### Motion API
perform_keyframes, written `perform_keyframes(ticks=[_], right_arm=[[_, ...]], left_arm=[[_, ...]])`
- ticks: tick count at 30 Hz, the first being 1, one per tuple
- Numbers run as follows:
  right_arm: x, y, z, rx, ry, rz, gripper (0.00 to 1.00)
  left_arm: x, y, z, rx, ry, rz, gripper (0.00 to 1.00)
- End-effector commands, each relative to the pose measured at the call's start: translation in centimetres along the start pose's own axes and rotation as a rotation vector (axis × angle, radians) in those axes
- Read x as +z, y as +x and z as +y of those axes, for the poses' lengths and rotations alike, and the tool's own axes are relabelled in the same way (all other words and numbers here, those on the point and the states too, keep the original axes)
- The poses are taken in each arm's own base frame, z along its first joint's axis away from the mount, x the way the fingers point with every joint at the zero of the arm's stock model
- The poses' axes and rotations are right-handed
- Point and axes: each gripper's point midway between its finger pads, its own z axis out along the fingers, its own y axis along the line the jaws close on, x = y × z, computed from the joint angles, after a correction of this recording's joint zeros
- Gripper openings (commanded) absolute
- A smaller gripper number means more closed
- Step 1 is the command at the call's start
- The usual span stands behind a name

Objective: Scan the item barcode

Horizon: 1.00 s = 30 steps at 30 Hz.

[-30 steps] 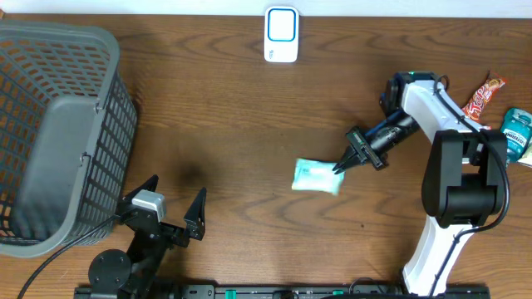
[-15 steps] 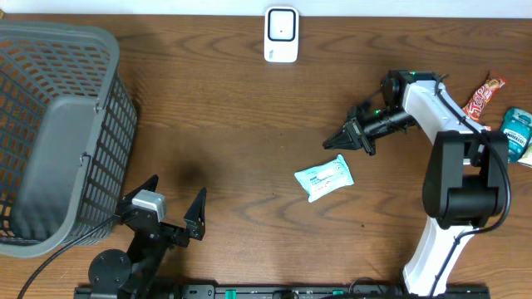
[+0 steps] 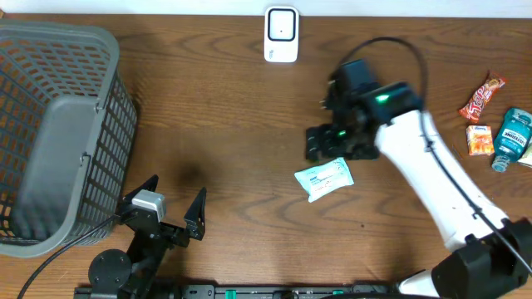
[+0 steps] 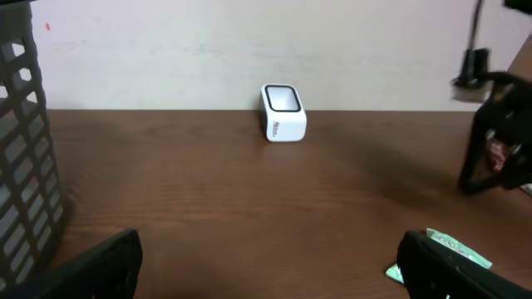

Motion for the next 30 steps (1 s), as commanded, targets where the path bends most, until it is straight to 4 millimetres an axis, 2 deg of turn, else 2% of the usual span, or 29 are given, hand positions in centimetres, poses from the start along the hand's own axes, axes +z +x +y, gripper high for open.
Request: perform_keyframes(ticks=[1, 4, 8, 10, 14, 17, 21, 26, 27, 28, 30], right_arm=[[3.8, 0.8, -1.5, 0.007, 0.286, -0.059, 0.99], [6.0, 1.5, -1.3, -0.027, 0.379, -0.130, 0.99], [8.9, 2.9, -0.1, -0.107, 0.375, -0.159, 0.99], [9.5, 3.0, -0.3, -0.126, 0.399, -0.185, 0.97], [10.9, 3.3, -1.1, -0.182, 0.440, -0.221, 0.86], [11.8, 4.1, -1.7, -0.212, 0.448, -0.207, 0.81], [12.9, 4.1, -2.4, -0.270, 0.466, -0.231, 0.80], [14.0, 4.2, -4.3, -0.348, 0.581, -0.219, 0.82], [14.6, 4.4, -4.6, -0.373, 0.594, -0.192, 0.81], [15.1, 4.6, -4.8, -0.391, 0.602, -0.174, 0.74], [16.5, 5.5, -5.2, -0.441, 0.626, -0.112, 0.49]], left_arm=[[0.0, 0.0, -0.3, -0.011, 0.017, -0.001, 0.98], [0.0, 0.0, -0.3, -0.011, 0.017, -0.001, 0.98], [0.0, 0.0, -0.3, -0.011, 0.017, -0.001, 0.98], [0.0, 0.0, -0.3, -0.011, 0.017, -0.001, 0.98], [0.0, 0.0, -0.3, -0.011, 0.017, -0.001, 0.98], [0.0, 0.0, -0.3, -0.011, 0.017, -0.001, 0.98], [0.0, 0.0, -0.3, -0.011, 0.017, -0.001, 0.98], [0.0, 0.0, -0.3, -0.011, 0.017, -0.001, 0.98], [0.0, 0.0, -0.3, -0.011, 0.017, -0.001, 0.98], [0.0, 0.0, -0.3, -0.011, 0.017, -0.001, 0.98], [0.0, 0.0, -0.3, -0.011, 0.017, -0.001, 0.98]])
